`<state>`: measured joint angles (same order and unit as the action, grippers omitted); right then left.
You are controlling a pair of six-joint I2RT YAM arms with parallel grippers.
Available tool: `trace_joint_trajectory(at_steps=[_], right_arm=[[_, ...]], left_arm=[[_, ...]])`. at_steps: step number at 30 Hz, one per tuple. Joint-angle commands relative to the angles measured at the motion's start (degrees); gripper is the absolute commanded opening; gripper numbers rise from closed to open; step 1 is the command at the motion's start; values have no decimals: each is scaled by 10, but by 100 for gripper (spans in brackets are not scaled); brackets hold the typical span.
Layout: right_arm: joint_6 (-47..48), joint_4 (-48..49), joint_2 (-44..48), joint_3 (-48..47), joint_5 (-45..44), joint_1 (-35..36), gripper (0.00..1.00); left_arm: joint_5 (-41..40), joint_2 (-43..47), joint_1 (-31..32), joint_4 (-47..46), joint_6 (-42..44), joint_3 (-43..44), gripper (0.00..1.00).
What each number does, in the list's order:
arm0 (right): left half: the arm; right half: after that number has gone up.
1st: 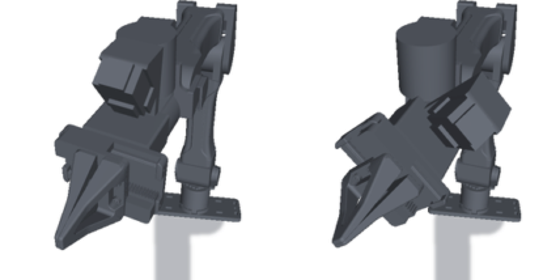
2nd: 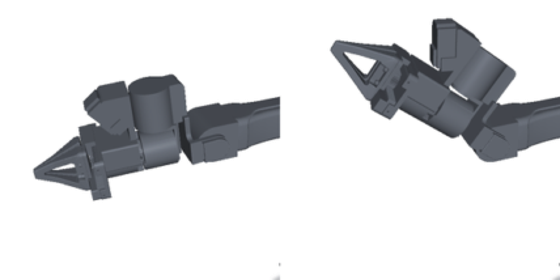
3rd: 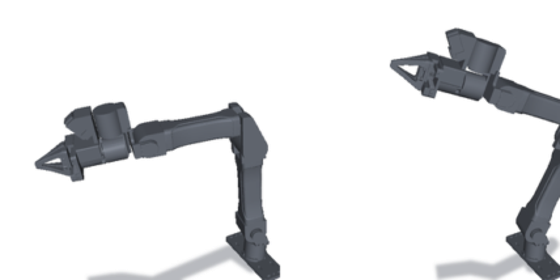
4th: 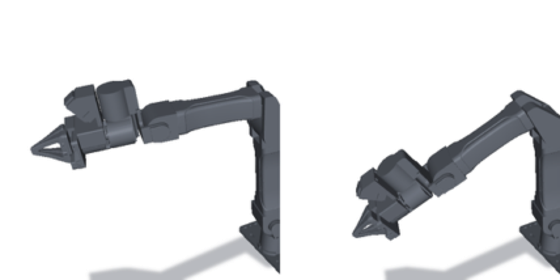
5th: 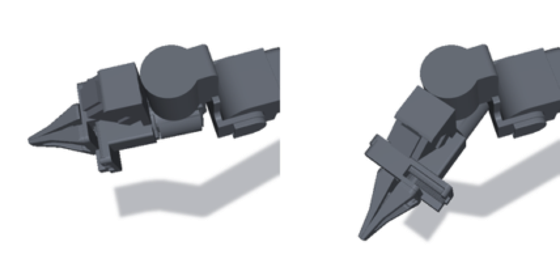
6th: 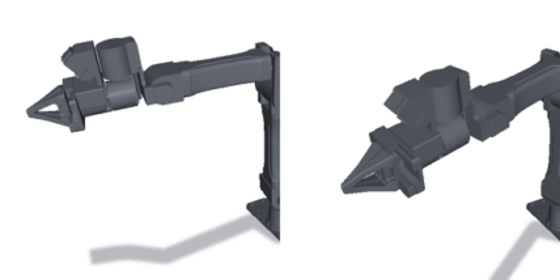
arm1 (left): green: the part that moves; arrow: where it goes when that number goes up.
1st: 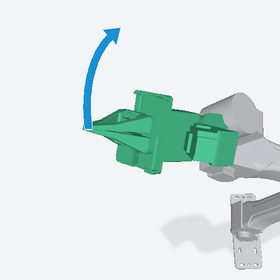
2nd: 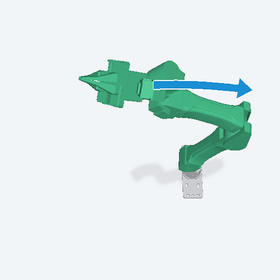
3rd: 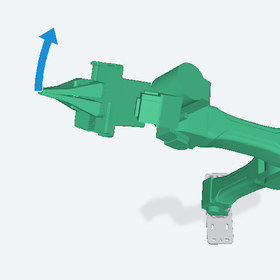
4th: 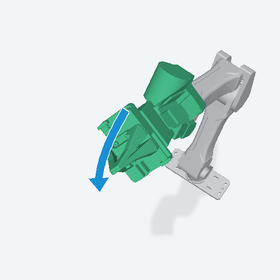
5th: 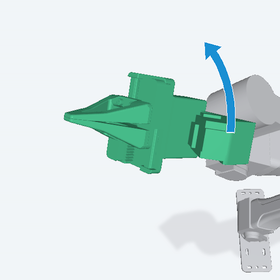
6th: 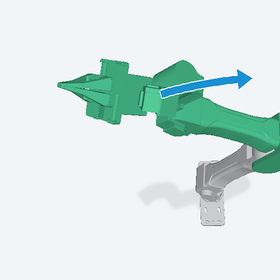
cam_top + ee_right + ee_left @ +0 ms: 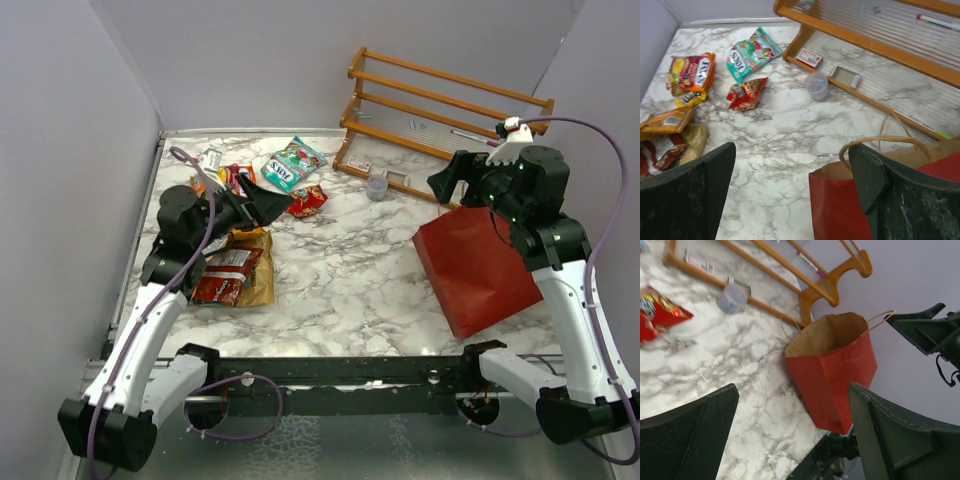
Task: Take the snacks out of the paper bag
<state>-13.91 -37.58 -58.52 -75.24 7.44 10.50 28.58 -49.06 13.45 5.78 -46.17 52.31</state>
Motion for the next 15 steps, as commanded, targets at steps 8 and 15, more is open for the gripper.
trace_joint_trajectory(at_steps=[8,15], right_arm=[[-140,143,42,20,290,1,93],[-218,234,34,42,353,1,93]], left_arm=[[53,-42,11,-172,-93,-38,94],[29,-8,12,-140,-83,-56,96]])
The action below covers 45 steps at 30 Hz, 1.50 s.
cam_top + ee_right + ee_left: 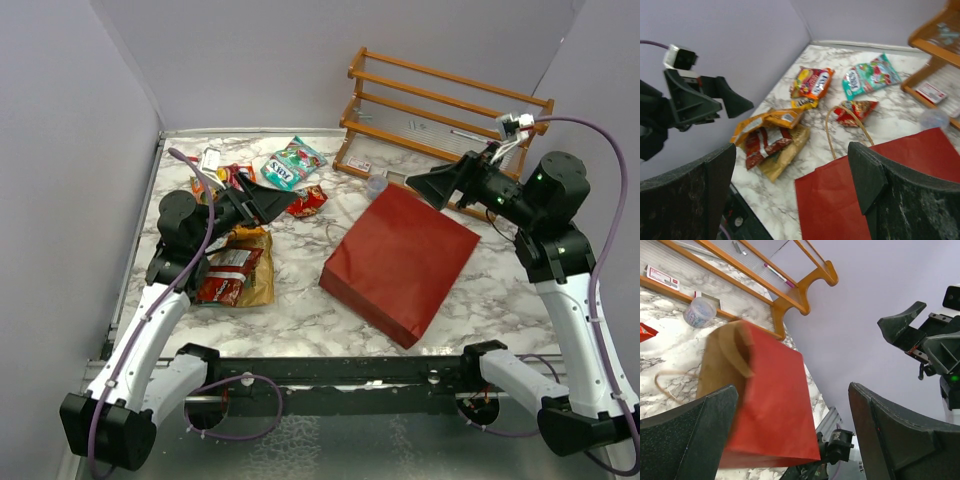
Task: Take the snacks out of the paper bag
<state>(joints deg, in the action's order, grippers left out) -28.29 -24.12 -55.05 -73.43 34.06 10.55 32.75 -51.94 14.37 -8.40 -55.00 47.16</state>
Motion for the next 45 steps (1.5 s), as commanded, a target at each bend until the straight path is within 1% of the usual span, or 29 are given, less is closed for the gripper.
trace_joint_trajectory(at_steps=[1,3,5,8,12,14,17,19,22,24,28,30,33,34,35,36,38,40,42,43,45], right_arm=[[-83,114,3,33,84,1,93],[-83,107,7,43,55,1,92],[-54,61,-5,34,22,1,92],[-11,16,-15,32,8,1,92],[27,-17,-9,34,-8,1,93],[40,-26,-2,34,-12,1,94],[53,-36,4,32,-18,1,94],[59,-43,5,29,-20,1,94],[67,-50,5,24,-20,1,94],[71,-54,7,22,-22,0,94],[76,-60,12,21,-26,1,95],[78,-61,13,21,-27,1,95],[80,-63,14,20,-28,1,95],[81,-64,15,21,-29,1,94],[81,-64,16,20,-29,1,95],[81,-65,17,20,-29,1,94],[84,-68,18,20,-30,1,95],[88,-71,21,19,-34,1,95],[91,-74,23,20,-39,1,95],[92,-73,24,20,-40,1,95],[92,-73,25,22,-40,1,95]], left_arm=[[-16,24,4,5,9,-5,96],[-20,25,4,7,10,-12,96],[-20,21,4,10,12,-16,96],[-24,8,4,7,17,-27,96],[-14,-43,4,8,21,-41,96],[7,-84,5,-23,15,-57,95],[27,-145,27,-90,3,-78,92],[18,-185,58,-109,13,-78,90],[4,-242,98,-109,33,-63,87],[-10,-269,110,-129,26,-66,84],[-9,-322,115,-206,-12,-85,78],[11,-354,116,-242,-40,-80,73],[24,-390,121,-328,-86,-80,67],[27,-400,122,-348,-98,-78,63],[30,-410,124,-360,-104,-71,57],[36,-418,126,-367,-106,-61,48],[41,-423,129,-367,-105,-53,34],[40,-412,129,-360,-100,-52,19],[33,-390,129,-321,-79,-40,5],[28,-378,129,-286,-62,-23,0],[15,-349,133,-187,-3,23,0]])
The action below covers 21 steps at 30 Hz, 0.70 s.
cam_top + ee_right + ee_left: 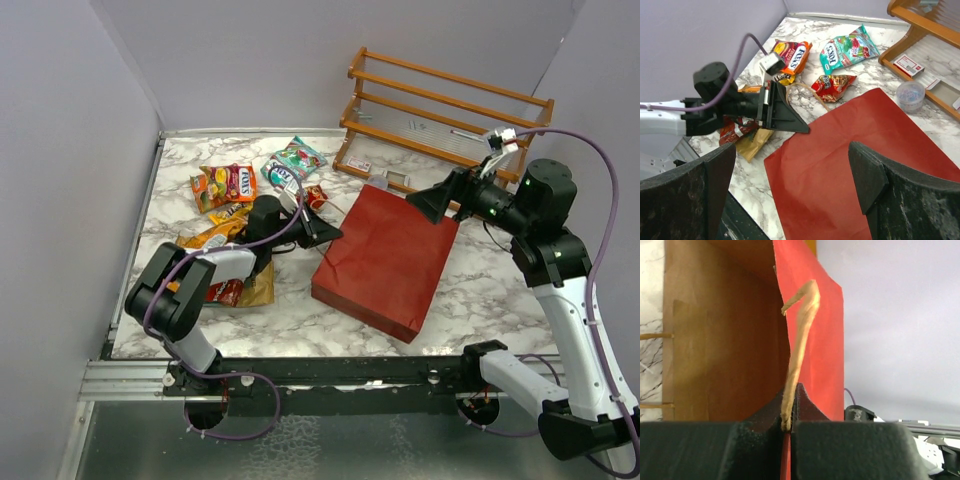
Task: Take the snacks out of the paper bag
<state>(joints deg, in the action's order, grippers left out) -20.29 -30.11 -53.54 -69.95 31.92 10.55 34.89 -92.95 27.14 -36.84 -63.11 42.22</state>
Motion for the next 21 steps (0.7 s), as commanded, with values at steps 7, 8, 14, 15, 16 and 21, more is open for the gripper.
trace_joint_trajectory(at_steps=[7,8,14,15,16,21], right_arm=[[12,-8,11,-12,-21,1,95],[12,-8,12,-14,-23,1,95],[13,-19,22,-33,-50,1,95],[14,-22,24,-39,-55,1,95],[14,-26,27,-46,-60,0,95],[17,-52,42,-90,-104,1,95]], left_arm=[[-132,112,56,438,304,279,0],[-143,108,68,466,324,303,0],[-269,54,171,626,429,471,0],[-296,39,190,655,445,501,0],[-326,23,210,683,458,534,0],[-420,-51,273,766,496,618,0]])
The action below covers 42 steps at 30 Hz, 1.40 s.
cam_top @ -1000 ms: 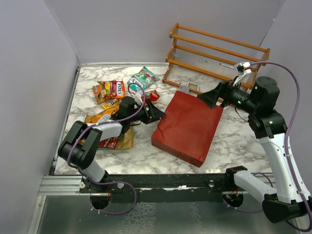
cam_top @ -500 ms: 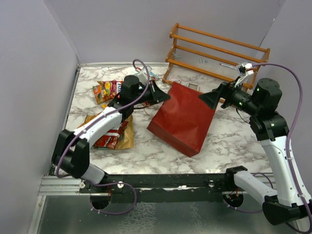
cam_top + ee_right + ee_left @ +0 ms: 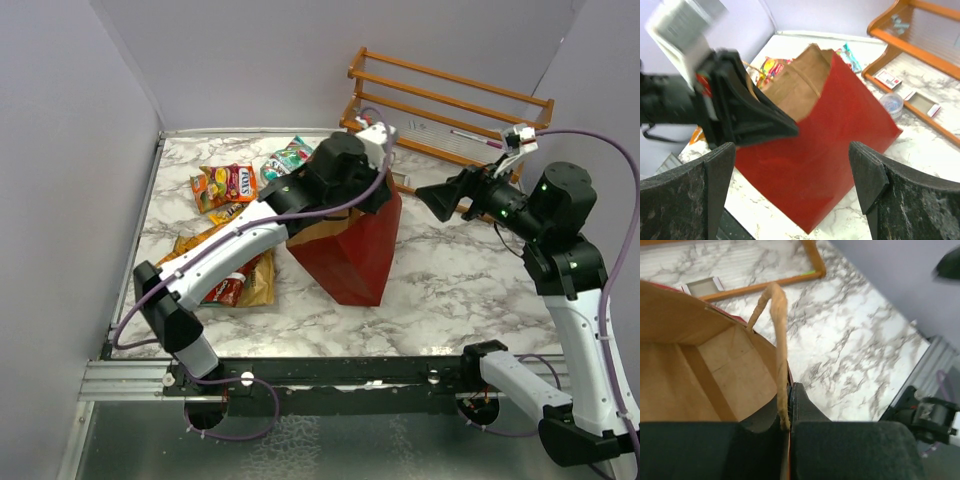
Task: Take the snacks out of the paper bag
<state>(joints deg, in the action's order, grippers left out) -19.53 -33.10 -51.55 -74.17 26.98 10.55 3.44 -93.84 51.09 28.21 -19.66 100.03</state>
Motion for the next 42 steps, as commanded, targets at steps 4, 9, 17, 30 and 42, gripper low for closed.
trace_joint_trajectory(at_steps=[4,9,17,30,42], right_arm=[[11,-46,36,-75,-114,1,95],[23,-70,41,-104,-157,3,96],[66,-64,51,-114,-196,39,99],[115,-56,56,-116,-180,70,99],[178,-35,73,-138,-182,116,99]], left_arm=[[-122,-75,63,119,51,30,0],[-115,-104,93,128,38,56,10],[-113,-42,92,102,30,34,43],[-141,30,86,118,38,40,77],[-245,185,46,81,168,129,99]])
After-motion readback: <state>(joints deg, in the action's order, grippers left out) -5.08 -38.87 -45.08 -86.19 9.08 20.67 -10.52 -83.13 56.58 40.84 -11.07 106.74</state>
